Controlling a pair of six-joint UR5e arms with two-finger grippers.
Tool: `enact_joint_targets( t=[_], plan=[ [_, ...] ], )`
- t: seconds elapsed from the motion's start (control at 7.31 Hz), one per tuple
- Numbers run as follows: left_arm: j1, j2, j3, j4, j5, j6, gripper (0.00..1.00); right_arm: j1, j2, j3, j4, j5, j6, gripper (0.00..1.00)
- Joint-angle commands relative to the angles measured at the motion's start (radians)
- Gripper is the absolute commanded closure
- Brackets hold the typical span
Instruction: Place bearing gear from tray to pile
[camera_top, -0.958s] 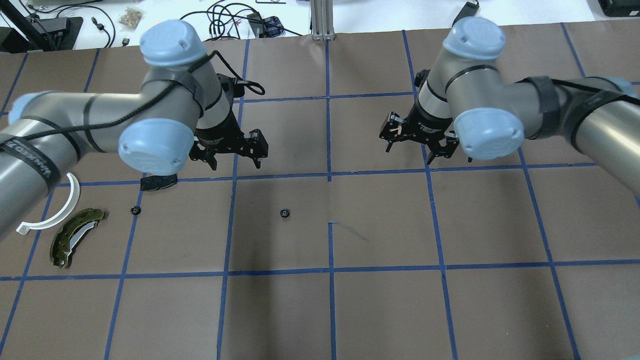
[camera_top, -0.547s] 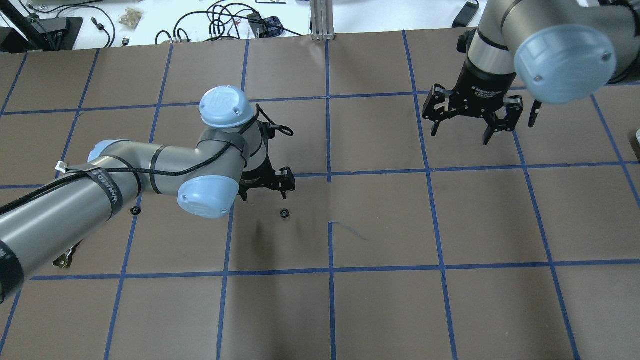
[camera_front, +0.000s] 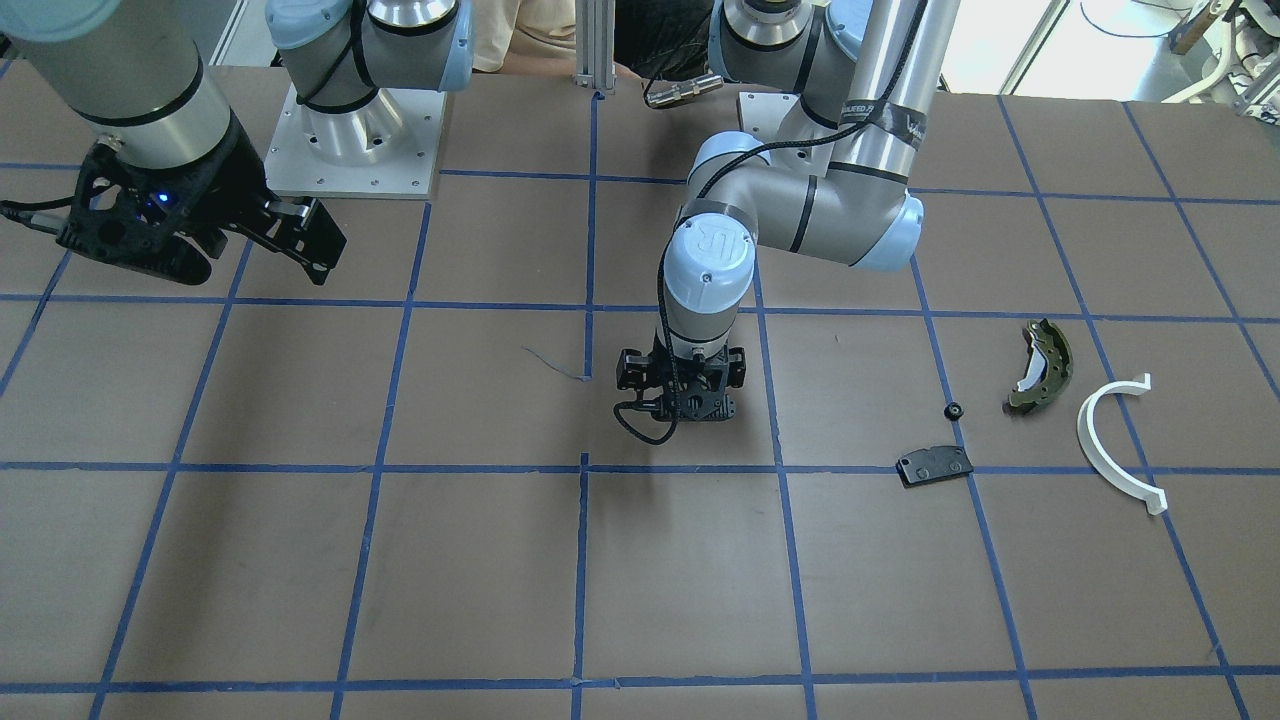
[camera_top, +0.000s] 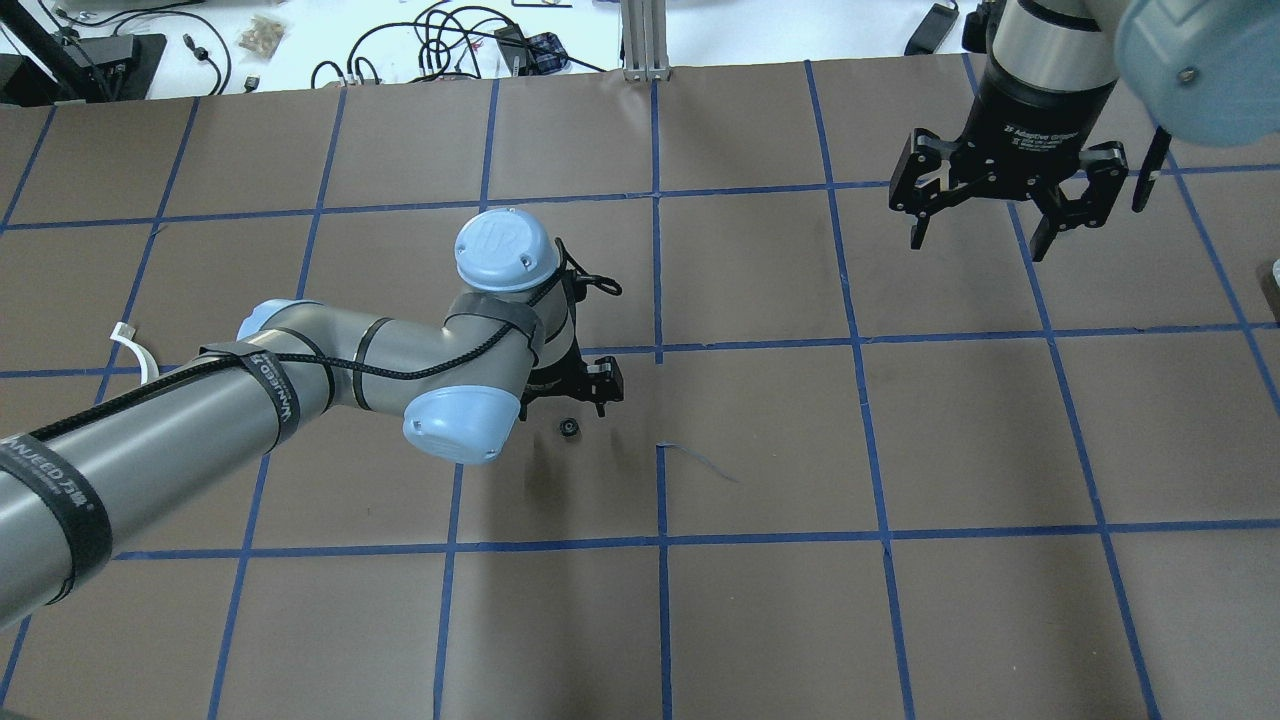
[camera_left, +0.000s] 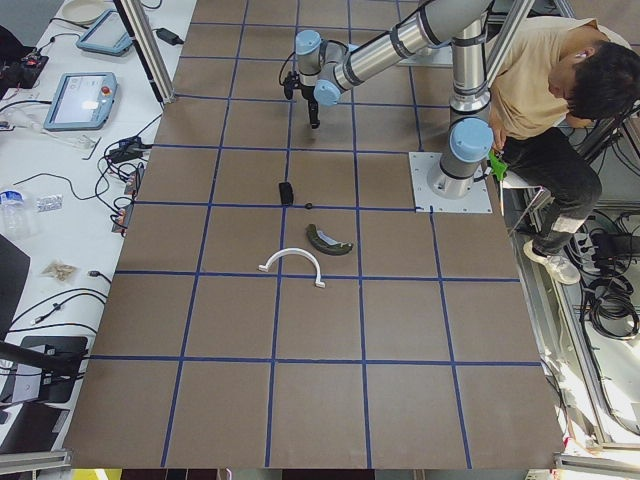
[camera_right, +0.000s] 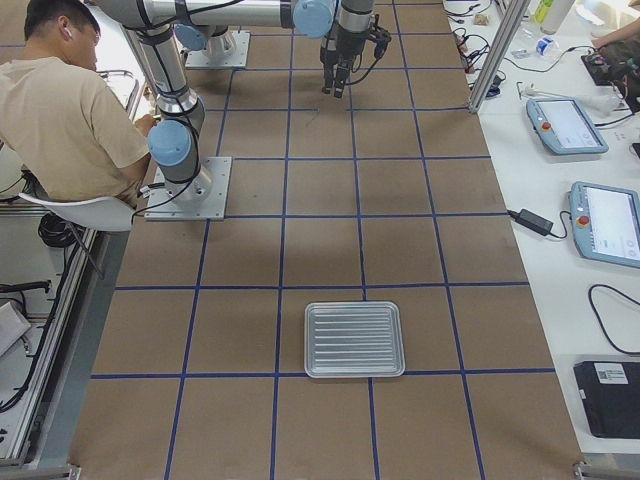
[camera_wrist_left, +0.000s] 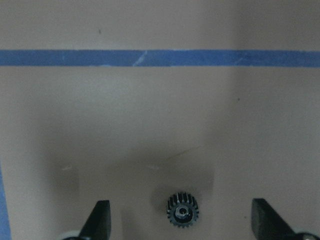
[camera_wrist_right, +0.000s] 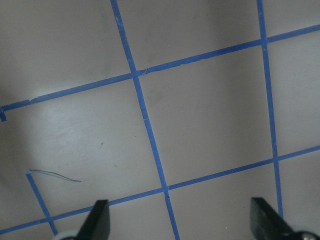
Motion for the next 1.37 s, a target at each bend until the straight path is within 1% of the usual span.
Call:
enact_joint_targets(
  t=[0.0,0.14,0.27,0.41,0.55,0.82,0.96,1.09,1.23],
  plan=[
    [-0.004,-0.006,-0.002,0.001,0.002,0.010,0.32,0.011,-0.015,0.000,0.003,0.000,-0.004,0.00],
    [-0.006,-0.007,-0.004,-0.001,0.000,0.008,0.67,0.032,-0.012,0.002,-0.003,-0.001,-0.004,0.00],
    [-0.006,-0.008,-0.004,0.001,0.000,0.010,0.75,0.052,-0.010,0.002,-0.004,-0.013,-0.001,0.00],
    [-0.005,-0.007,-0.002,0.001,0.000,0.013,0.88,0.052,-0.007,0.003,-0.004,-0.008,0.001,0.00],
    [0.000,-0.007,0.001,0.001,0.002,0.016,0.96,0.048,-0.006,0.005,-0.003,0.002,-0.004,0.00],
    [0.011,0.022,0.041,-0.004,0.002,0.013,0.94,0.043,-0.007,0.006,-0.006,-0.007,-0.005,0.00],
    [0.061,0.032,0.076,-0.042,0.014,0.014,0.85,0.043,-0.007,0.006,0.000,-0.004,-0.002,0.00],
    [0.171,0.033,0.078,-0.097,0.016,0.139,0.88,0.043,-0.007,0.008,0.002,-0.003,-0.005,0.00],
    [0.278,0.047,0.073,-0.120,0.019,0.280,0.88,0.043,-0.009,0.011,0.000,-0.001,-0.007,0.00]
  ],
)
